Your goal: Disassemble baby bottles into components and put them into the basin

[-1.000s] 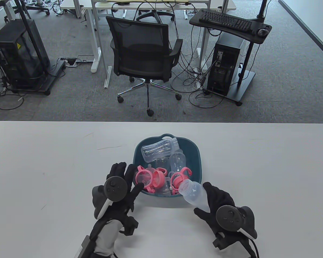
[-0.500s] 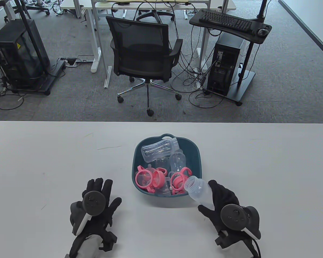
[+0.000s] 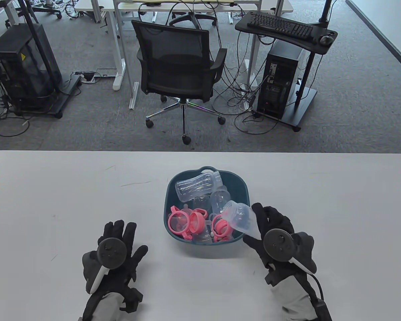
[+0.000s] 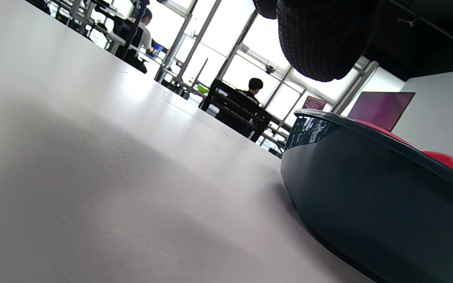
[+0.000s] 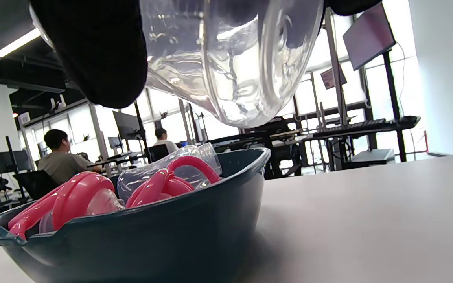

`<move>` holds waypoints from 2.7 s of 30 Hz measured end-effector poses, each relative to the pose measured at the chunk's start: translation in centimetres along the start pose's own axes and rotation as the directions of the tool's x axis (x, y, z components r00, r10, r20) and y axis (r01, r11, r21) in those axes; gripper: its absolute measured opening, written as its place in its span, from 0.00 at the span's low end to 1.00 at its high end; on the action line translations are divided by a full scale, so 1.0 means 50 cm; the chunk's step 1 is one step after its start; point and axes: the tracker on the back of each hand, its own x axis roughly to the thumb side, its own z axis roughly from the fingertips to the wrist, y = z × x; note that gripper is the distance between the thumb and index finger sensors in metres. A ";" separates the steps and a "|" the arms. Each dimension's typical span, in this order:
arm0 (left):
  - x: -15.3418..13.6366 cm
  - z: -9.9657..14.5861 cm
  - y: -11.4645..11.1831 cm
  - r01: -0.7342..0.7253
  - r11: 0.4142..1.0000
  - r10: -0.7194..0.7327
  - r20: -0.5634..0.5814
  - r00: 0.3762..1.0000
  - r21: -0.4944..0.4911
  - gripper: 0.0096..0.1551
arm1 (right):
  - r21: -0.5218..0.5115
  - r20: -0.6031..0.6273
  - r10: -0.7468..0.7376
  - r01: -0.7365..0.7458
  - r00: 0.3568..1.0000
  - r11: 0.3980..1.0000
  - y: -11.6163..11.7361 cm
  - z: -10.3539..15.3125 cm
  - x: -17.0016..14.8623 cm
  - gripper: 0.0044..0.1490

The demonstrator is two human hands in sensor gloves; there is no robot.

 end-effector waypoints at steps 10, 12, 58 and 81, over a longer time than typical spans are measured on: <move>-0.007 -0.002 0.003 0.038 0.999 -0.038 0.004 0.999 0.005 0.46 | 0.111 0.047 0.199 -0.203 0.979 0.973 0.022 -0.138 0.080 0.58; -0.007 -0.001 0.004 0.049 0.999 -0.049 0.003 0.999 0.003 0.46 | 0.132 0.038 0.218 -0.222 0.975 0.966 0.031 -0.155 0.087 0.57; -0.016 -0.001 0.002 0.119 0.993 -0.120 -0.019 0.993 -0.026 0.46 | 0.039 0.045 0.220 -0.222 0.974 0.974 -0.001 -0.095 0.047 0.52; -0.031 -0.007 -0.008 0.117 0.993 -0.118 -0.041 0.992 -0.036 0.46 | -0.023 -0.142 0.085 -0.089 0.986 0.996 0.036 0.118 -0.099 0.47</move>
